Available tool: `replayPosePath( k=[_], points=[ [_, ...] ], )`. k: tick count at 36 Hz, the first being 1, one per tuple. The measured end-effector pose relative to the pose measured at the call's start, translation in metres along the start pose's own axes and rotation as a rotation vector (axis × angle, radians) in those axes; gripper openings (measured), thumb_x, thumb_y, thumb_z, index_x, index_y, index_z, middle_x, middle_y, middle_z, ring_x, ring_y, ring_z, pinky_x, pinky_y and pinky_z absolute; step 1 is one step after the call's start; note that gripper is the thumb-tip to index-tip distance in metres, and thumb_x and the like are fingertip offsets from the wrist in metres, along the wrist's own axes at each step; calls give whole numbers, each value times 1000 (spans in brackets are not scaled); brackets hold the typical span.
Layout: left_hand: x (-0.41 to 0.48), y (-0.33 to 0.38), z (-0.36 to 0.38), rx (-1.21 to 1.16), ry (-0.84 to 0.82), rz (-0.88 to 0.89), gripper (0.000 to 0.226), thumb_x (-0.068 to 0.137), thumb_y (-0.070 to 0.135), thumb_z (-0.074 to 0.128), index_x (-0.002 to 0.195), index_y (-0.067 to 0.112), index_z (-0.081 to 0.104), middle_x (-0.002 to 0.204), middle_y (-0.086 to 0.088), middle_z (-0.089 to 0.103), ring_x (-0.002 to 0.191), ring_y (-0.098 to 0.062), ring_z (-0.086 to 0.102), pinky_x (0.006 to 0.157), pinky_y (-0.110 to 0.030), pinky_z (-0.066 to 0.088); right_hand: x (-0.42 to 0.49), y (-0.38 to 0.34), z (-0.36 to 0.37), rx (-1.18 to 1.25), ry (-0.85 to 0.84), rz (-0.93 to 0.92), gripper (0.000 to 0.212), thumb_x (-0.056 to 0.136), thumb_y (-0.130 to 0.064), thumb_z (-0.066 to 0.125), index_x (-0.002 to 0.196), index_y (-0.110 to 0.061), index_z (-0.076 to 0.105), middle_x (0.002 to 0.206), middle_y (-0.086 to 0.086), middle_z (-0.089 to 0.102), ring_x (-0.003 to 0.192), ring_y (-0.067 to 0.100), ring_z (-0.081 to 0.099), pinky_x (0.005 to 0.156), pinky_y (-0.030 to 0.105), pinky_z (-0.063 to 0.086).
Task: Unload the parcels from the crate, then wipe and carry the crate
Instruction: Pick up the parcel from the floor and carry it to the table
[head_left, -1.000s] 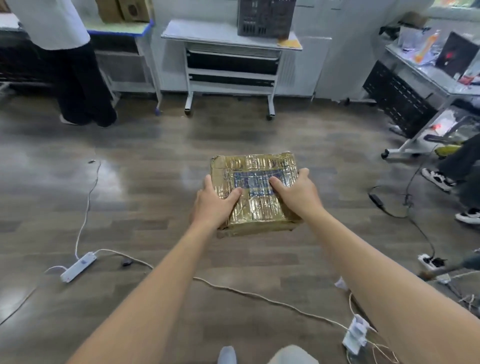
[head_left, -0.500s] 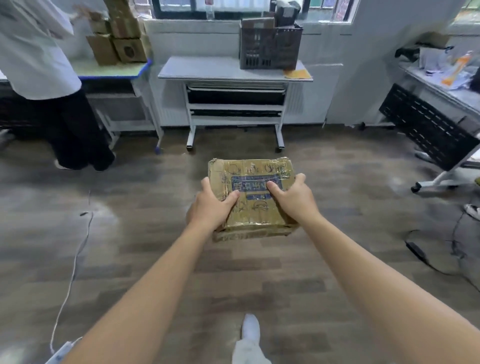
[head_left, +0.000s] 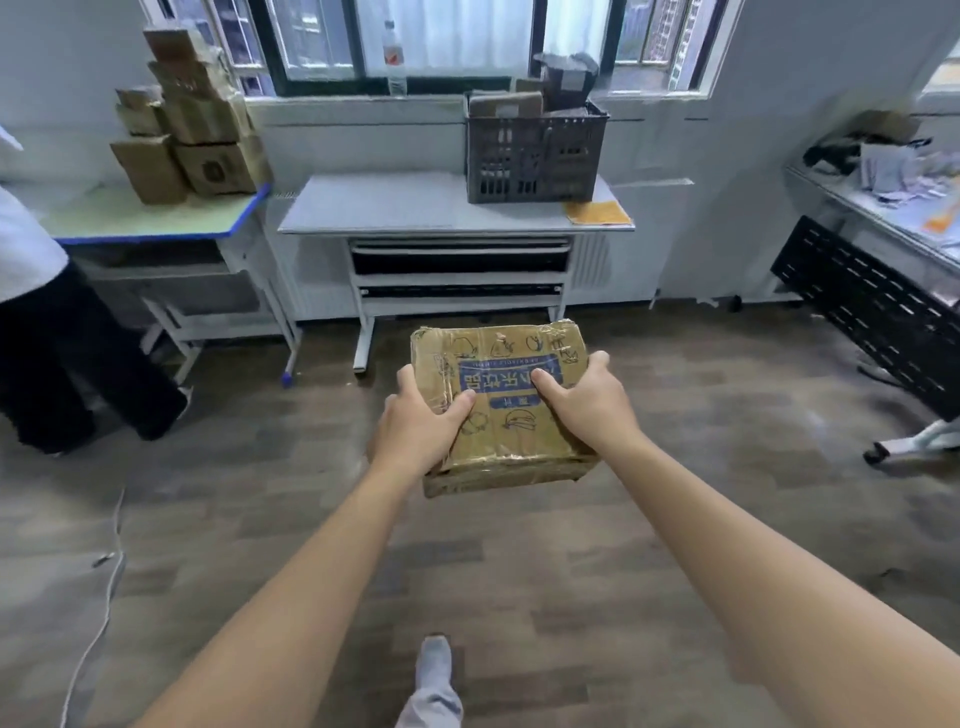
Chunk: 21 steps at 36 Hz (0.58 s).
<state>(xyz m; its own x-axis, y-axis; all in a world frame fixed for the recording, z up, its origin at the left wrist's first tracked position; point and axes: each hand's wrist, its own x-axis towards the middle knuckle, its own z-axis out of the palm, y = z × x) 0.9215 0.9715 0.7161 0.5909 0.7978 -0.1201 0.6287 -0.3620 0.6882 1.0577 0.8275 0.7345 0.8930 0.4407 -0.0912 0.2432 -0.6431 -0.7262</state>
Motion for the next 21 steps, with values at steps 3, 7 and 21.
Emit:
replayPosePath(
  k=[3,7,21],
  points=[
    [62,17,-2,-15,-14,40,75,84,68,56,138,24,28,129,-6,54,113,-29,54,89,-39,48,57,-19,7,0,32,1,70,87,-58,60,130,-8,37,112,5,61,102,26,60,82,41,52],
    [144,44,-8,23,-33,87,73,85,69,53,136,24,28,128,-7,55,111,-30,56,90,-41,49,130,-48,10,-7,75,26,67,86,-60,60,127,-11,37,107,4,62,98,25,61,81,43,54],
    [380,163,-4,28,-24,217,71,84,68,55,134,23,31,121,-5,57,105,-27,60,82,-42,53,364,-117,-18,21,194,18,58,87,-58,60,117,-13,39,104,1,61,90,21,60,75,38,52]
  ],
)
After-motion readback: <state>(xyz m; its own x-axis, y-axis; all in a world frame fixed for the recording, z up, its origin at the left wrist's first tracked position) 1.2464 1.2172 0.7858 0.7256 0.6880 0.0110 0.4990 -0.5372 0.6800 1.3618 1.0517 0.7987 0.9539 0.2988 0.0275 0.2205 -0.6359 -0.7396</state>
